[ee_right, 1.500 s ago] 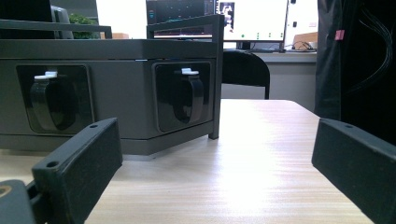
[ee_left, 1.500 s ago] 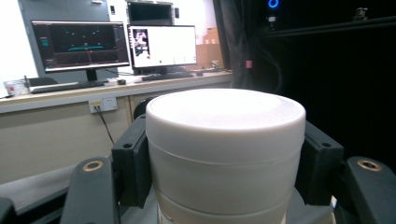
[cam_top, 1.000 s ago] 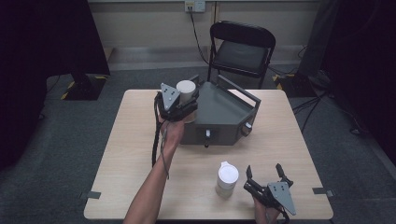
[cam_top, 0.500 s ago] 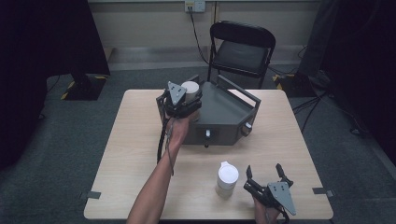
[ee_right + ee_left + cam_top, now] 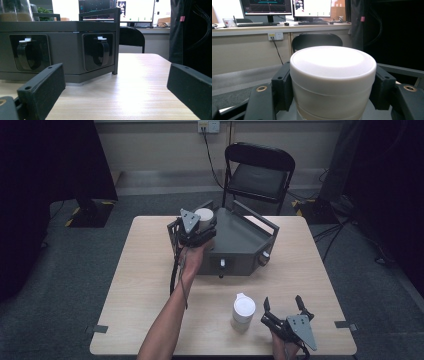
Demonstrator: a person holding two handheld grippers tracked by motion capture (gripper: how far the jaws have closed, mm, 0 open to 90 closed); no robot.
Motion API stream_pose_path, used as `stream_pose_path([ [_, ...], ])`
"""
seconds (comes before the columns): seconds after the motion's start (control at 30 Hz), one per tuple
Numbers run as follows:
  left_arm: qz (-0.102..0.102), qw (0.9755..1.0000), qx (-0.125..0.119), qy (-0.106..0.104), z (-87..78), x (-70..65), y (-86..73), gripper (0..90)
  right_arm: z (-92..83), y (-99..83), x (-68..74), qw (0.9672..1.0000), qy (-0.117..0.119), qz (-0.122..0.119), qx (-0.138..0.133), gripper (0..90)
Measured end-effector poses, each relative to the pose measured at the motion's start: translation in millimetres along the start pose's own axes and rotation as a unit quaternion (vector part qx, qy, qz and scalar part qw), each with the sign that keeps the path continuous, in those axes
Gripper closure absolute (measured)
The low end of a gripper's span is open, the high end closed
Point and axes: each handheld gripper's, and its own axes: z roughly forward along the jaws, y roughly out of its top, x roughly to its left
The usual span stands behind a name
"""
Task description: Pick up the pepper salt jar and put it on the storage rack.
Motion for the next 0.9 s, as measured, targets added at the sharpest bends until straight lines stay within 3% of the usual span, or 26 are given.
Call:
stream_pose_path([
  [0.3,0.008,1.0,0.001,0.005,0.8,-2.4,-0.8,33.2,0.0,0.0,0.1,1.0,0.0,0.0,0.0,0.4],
  [0.47,0.0,0.9999,0.007,0.008,2.5,0.1,-2.1,23.2,0.0,0.1,0.0,1.0,0.0,0.0,0.0,0.4],
  [0.7,-0.006,0.9997,-0.023,0.001,-2.7,0.7,-7.7,11.1,0.0,0.0,0.0,1.0,0.0,0.0,0.0,0.4],
  [0.9,-0.007,0.9995,-0.03,0.006,-7.3,-2.4,-8.8,0.0,0.0,0.1,-0.1,1.0,0.0,0.0,0.0,0.4],
])
